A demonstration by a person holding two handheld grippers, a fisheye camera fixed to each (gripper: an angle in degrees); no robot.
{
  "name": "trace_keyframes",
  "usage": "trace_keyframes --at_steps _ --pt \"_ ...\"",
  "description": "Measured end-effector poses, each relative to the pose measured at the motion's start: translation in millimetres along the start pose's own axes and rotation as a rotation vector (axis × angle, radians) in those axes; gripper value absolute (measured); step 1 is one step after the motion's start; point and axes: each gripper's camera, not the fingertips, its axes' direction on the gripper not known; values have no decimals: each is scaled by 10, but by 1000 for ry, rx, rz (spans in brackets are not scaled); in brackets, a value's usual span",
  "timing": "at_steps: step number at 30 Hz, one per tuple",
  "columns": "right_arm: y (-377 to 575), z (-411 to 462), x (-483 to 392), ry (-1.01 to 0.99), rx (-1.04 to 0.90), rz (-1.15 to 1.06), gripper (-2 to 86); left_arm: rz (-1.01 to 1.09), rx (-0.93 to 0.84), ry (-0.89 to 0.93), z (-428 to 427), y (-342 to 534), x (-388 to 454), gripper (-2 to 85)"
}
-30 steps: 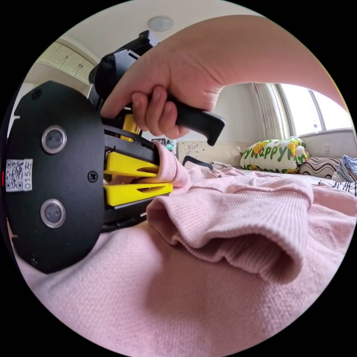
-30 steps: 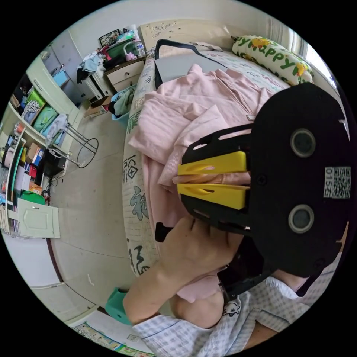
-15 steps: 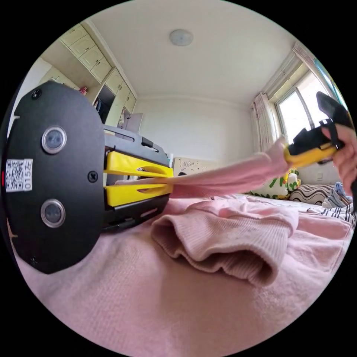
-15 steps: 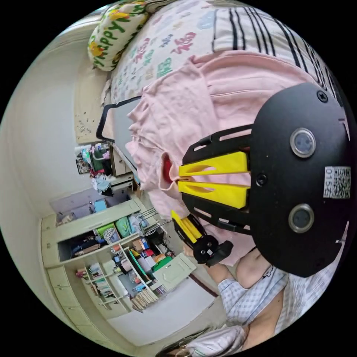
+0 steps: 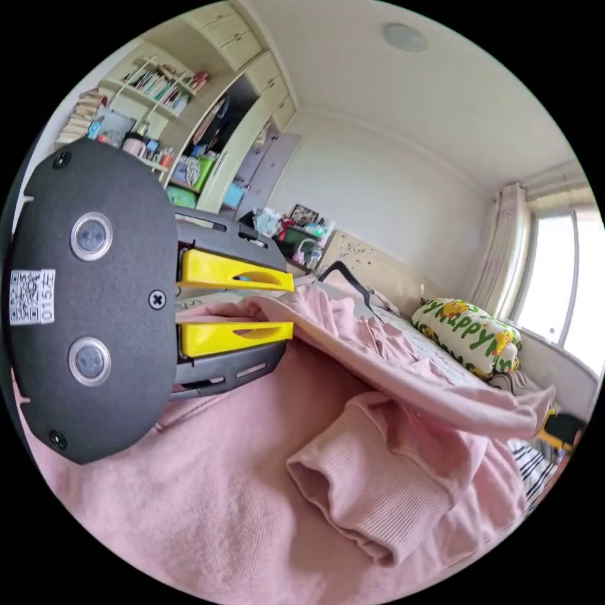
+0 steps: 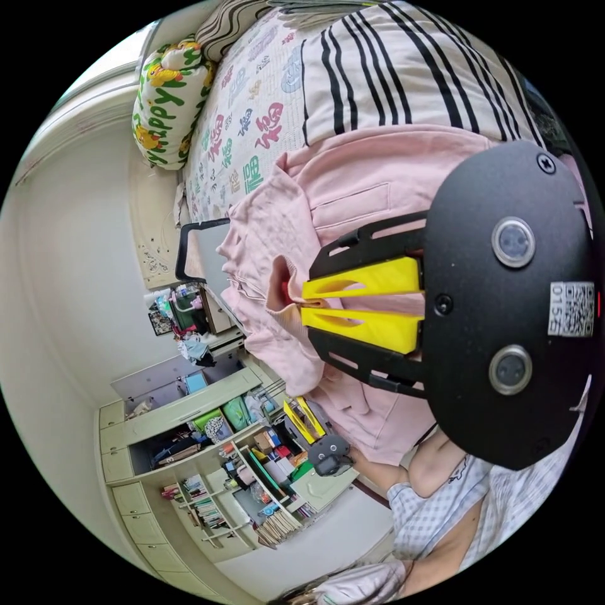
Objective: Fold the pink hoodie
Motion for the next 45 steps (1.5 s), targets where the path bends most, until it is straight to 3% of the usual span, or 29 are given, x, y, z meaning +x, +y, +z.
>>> trace_keyframes --at_steps 6,8,10,15,17,19,24,27,29,35,45 --pt "-114 -64 70 95 38 -16 31 -148 -96 207 539 459 -723 80" --pt "-176 -42 137 89 29 2 32 -187 -96 409 824 606 -984 85" --pt "-227 2 184 75 16 16 33 -203 -117 482 1053 668 -1160 88" --pt "-385 77 235 193 -30 -24 25 -215 -115 485 1441 775 -1500 87" --pt "-528 -77 275 318 24 -14 18 -187 -99 476 1490 802 -1548 85" --pt "-715 -169 262 317 59 -44 21 -175 -77 442 1473 840 -1547 80" --pt "-1537 355 -62 147 -46 -236 48 -89 -47 326 1368 948 -1429 54" --pt "-2104 1166 -249 -61 -169 -292 62 -47 -51 251 1289 1011 -1407 34" --pt "-2535 1940 -301 -211 -258 -265 66 -57 -62 246 1285 1059 -1489 23" --pt "-3254 3556 -204 -320 -441 -73 92 -165 -63 322 1347 1194 -1847 16" --pt "-3581 4765 -3 -526 -635 80 96 -205 -67 342 1389 1264 -2140 17"
